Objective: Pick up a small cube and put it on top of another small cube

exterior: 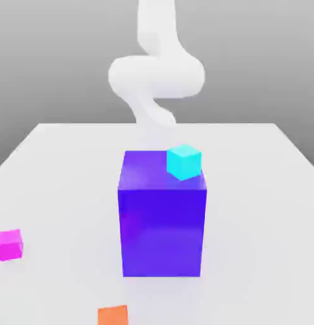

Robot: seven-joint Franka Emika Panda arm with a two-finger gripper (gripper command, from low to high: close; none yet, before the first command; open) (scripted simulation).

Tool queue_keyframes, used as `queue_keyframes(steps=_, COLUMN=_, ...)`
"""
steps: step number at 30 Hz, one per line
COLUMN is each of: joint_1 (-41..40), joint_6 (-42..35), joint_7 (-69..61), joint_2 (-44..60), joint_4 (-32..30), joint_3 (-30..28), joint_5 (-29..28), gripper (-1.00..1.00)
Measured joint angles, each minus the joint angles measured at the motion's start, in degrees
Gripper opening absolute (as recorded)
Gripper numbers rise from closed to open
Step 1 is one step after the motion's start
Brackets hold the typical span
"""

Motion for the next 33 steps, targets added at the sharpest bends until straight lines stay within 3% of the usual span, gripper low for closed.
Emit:
queue_keyframes(steps=17, joint_1=-8.32, joint_6=13.78, joint_7=4.03, joint_2=35.82, joint_4=-7.59, joint_3=-17.43, joint_5=14.58, gripper=0.00)
queue_keyframes(steps=26, joint_1=-15.92, joint_6=22.12, joint_7=11.14, joint_2=52.76, joint_4=-12.01, joint_3=-23.72, joint_5=15.22, gripper=0.00)
queue_keyframes(steps=29, joint_1=-18.53, joint_6=25.45, joint_7=9.35, joint_2=57.85, joint_4=-11.50, joint_3=-21.87, joint_5=18.58, gripper=0.00)
queue_keyframes(steps=33, joint_1=-24.07, joint_6=30.18, joint_7=4.67, joint_2=64.54, joint_4=-9.76, joint_3=-15.19, joint_5=24.88, gripper=0.00)
